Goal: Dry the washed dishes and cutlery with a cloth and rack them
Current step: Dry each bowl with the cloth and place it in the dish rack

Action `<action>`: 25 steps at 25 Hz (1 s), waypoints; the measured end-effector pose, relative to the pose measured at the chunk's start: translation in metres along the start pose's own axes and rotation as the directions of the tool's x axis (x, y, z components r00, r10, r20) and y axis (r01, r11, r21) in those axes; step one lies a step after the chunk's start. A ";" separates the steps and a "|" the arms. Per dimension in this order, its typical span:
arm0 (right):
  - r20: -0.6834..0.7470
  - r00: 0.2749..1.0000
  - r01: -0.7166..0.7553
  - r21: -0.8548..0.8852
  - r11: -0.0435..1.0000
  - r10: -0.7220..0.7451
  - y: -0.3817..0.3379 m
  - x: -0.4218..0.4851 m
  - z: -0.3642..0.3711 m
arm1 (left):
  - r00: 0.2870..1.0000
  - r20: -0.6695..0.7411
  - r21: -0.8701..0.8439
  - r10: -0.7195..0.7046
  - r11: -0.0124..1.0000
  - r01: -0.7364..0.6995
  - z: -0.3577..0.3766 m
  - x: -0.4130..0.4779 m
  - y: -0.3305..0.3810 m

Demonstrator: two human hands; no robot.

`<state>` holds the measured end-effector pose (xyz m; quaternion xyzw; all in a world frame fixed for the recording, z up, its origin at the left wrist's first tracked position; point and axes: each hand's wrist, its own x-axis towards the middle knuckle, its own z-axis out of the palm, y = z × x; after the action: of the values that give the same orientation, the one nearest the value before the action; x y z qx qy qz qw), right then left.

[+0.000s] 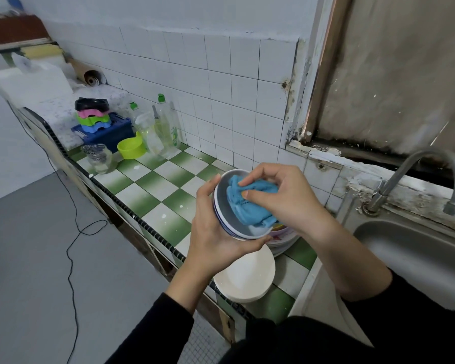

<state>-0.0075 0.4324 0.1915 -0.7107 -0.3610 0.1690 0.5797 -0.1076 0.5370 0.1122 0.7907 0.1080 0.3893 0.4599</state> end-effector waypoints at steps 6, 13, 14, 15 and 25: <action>0.279 0.960 0.003 0.100 0.995 -0.031 0.011 -0.004 0.011 | 0.997 0.060 0.019 -0.058 0.998 0.057 -0.002 -0.003 -0.001; 0.070 0.996 0.065 -0.120 0.991 -0.057 0.011 0.011 -0.009 | 0.996 0.079 0.019 -0.050 0.999 0.048 -0.010 -0.001 0.005; -0.006 0.997 0.070 -0.180 0.981 -0.072 0.015 0.011 -0.001 | 0.994 0.100 0.025 -0.052 0.998 0.049 -0.007 -0.001 0.006; -0.052 0.995 0.071 -0.199 0.977 -0.083 0.017 0.010 0.008 | 0.991 0.114 0.027 -0.067 0.998 0.064 -0.004 -0.001 0.006; -0.045 0.998 0.034 -0.054 0.998 -0.037 0.022 0.016 0.000 | 0.982 0.171 0.045 -0.086 0.996 0.080 -0.009 0.006 0.010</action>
<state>0.0109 0.4424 0.1741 -0.7232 -0.3645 0.1325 0.5715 -0.1124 0.5405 0.1260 0.8248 0.1081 0.2978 0.4684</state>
